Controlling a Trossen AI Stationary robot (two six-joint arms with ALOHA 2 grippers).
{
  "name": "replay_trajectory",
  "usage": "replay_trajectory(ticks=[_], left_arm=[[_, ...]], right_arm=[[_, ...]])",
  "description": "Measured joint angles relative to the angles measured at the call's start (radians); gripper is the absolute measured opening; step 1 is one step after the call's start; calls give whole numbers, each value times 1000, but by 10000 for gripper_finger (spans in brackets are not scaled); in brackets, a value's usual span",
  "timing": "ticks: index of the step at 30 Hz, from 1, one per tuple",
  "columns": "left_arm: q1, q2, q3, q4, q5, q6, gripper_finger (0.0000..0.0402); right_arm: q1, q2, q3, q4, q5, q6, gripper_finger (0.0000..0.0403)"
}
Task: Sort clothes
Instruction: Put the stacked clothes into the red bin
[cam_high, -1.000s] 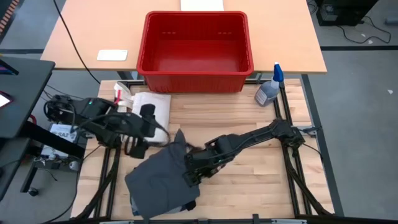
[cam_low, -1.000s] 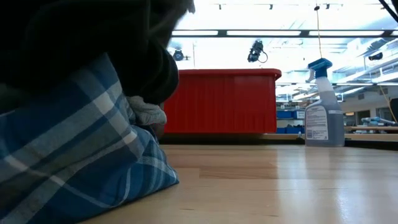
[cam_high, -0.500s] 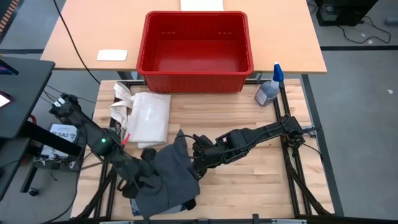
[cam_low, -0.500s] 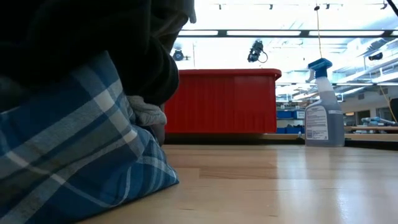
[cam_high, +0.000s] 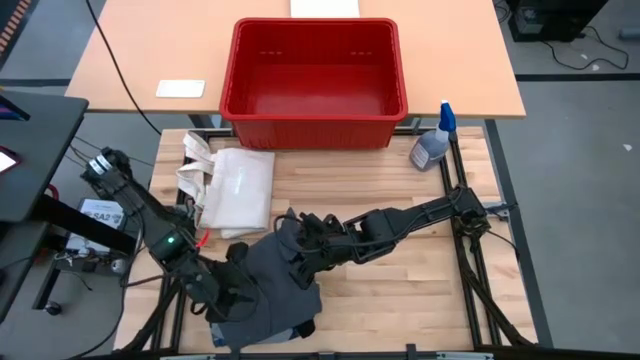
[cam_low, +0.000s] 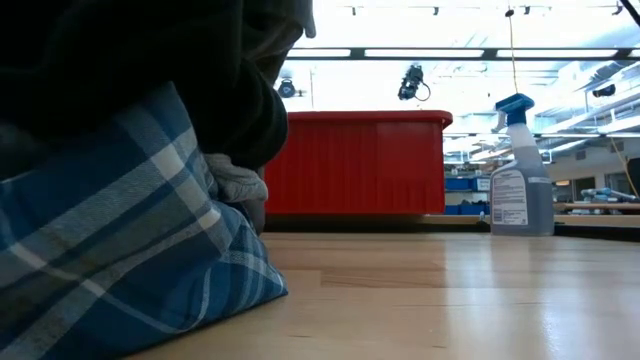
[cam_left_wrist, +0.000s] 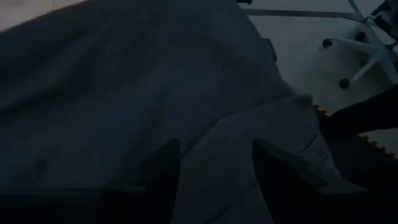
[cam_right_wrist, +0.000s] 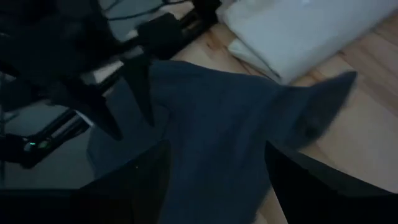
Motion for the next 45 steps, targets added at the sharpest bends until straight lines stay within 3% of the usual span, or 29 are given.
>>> replay_trajectory(ticks=[14,24,36,45], left_arm=[[-42,0,-56,40,-34,-51,192],[-130,0,-56,-78,-223,-74,192],[-129,0,-57,155,-167,-127,192],[-129,1,-57,138,-147,-128,192]], right_arm=[[-9,4,0,48,-22,13,267],[-10,4,0,141,11,11,267],[-10,4,0,254,52,-16,267],[-10,15,1,325,29,-114,267]])
